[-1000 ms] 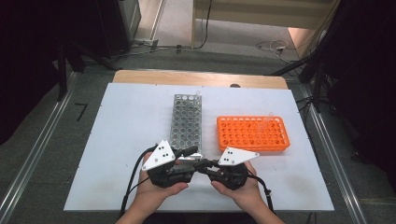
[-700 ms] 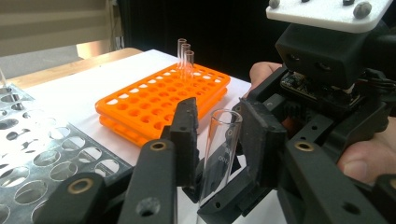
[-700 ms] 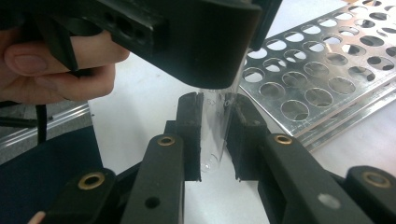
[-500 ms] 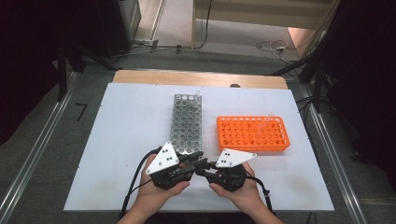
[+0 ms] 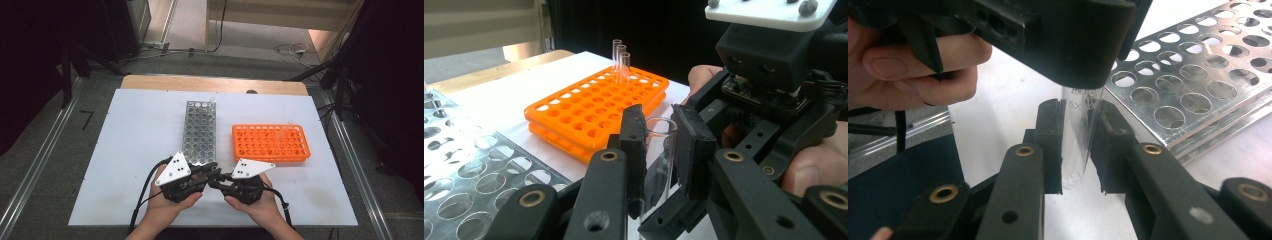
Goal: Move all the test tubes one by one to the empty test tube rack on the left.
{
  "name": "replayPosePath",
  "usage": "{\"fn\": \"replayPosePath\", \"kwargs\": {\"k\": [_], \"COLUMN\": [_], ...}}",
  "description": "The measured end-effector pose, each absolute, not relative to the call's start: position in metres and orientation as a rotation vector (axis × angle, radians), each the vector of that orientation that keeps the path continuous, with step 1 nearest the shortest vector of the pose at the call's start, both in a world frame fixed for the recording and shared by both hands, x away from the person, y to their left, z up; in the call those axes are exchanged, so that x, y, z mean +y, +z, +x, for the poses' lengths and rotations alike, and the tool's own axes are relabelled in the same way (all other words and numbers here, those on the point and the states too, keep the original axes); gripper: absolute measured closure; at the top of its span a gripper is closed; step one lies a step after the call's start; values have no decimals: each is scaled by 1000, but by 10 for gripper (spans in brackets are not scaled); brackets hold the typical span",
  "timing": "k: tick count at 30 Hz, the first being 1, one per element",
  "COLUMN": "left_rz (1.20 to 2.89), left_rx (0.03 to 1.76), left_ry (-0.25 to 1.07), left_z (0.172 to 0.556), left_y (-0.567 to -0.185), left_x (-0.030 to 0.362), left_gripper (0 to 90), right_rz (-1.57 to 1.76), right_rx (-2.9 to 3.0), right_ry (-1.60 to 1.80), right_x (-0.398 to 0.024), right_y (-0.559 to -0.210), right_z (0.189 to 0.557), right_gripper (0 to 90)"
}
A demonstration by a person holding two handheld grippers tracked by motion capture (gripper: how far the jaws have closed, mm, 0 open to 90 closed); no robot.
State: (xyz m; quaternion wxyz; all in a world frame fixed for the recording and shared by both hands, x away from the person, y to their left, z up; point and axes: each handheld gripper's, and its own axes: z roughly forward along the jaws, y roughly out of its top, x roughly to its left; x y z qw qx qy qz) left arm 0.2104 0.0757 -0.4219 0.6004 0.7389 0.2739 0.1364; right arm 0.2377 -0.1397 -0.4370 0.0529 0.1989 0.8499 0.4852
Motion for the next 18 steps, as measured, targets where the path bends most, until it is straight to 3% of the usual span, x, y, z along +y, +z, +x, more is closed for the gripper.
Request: {"fn": "replayPosePath", "kwargs": {"k": [14,18], "left_rz": [1687,1677], "left_rx": [657,673], "left_ry": [331,336], "left_z": [219,223], "left_y": [-413,-411], "left_x": [88,91], "left_gripper": [757,758], "right_rz": [609,648], "right_rx": [2527,2522], "right_ry": [1497,1518], "right_x": [-162,-178], "right_y": [-431,-431], "right_z": [237,241], "right_gripper": [83,0]}}
